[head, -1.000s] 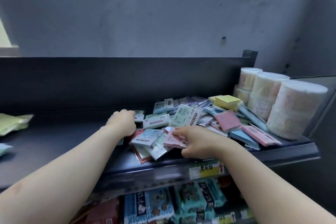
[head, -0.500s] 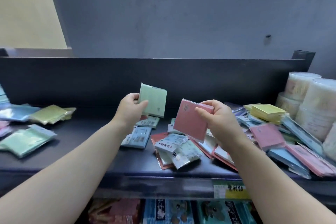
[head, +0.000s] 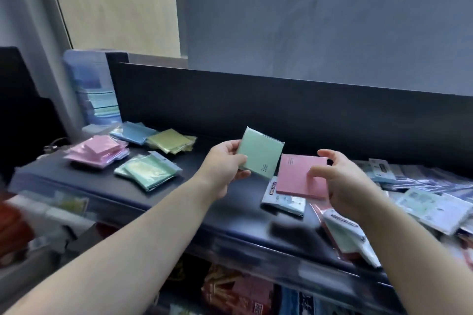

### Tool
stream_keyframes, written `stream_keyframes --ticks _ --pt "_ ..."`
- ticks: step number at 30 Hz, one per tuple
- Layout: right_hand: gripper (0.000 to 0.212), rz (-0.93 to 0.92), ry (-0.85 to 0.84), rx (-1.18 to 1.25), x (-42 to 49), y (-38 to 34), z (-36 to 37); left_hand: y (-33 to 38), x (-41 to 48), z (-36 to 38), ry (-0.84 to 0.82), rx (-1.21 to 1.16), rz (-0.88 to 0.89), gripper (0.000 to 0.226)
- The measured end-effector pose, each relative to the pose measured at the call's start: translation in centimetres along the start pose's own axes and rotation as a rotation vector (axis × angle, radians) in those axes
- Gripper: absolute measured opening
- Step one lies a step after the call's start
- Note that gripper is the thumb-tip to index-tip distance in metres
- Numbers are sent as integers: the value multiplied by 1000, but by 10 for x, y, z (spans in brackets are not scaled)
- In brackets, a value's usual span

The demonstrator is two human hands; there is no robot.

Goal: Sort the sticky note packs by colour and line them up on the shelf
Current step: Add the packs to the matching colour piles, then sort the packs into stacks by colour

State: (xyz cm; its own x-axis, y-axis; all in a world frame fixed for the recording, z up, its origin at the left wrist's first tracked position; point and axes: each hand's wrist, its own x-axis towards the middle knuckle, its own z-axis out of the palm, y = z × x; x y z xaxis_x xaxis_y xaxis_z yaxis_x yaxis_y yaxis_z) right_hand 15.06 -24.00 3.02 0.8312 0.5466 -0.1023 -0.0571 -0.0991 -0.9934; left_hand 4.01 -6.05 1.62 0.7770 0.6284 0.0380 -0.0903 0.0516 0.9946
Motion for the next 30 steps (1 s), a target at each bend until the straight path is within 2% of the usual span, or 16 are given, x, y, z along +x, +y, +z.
stream_keyframes --ticks 4,8,13,19,22,27,30 --pt "21 -70 -35 30 8 -5 53 -2 8 -56 95 56 51 27" --pt "9 -94 -34 121 21 -9 111 2 20 -124 184 103 136 18" --pt "8 -116 -11 83 37 -15 185 0 37 -206 266 312 184 14" --pt "19 -94 22 104 50 -21 250 -6 51 -247 64 755 139 30" --pt "23 -82 -7 88 54 -24 276 -7 51 -256 27 992 205 39" --pt "21 -56 -74 64 63 -30 320 -6 36 -281 82 1089 331 28" --pt "22 -57 -131 22 73 -32 350 -3 28 -305 219 1084 446 17"
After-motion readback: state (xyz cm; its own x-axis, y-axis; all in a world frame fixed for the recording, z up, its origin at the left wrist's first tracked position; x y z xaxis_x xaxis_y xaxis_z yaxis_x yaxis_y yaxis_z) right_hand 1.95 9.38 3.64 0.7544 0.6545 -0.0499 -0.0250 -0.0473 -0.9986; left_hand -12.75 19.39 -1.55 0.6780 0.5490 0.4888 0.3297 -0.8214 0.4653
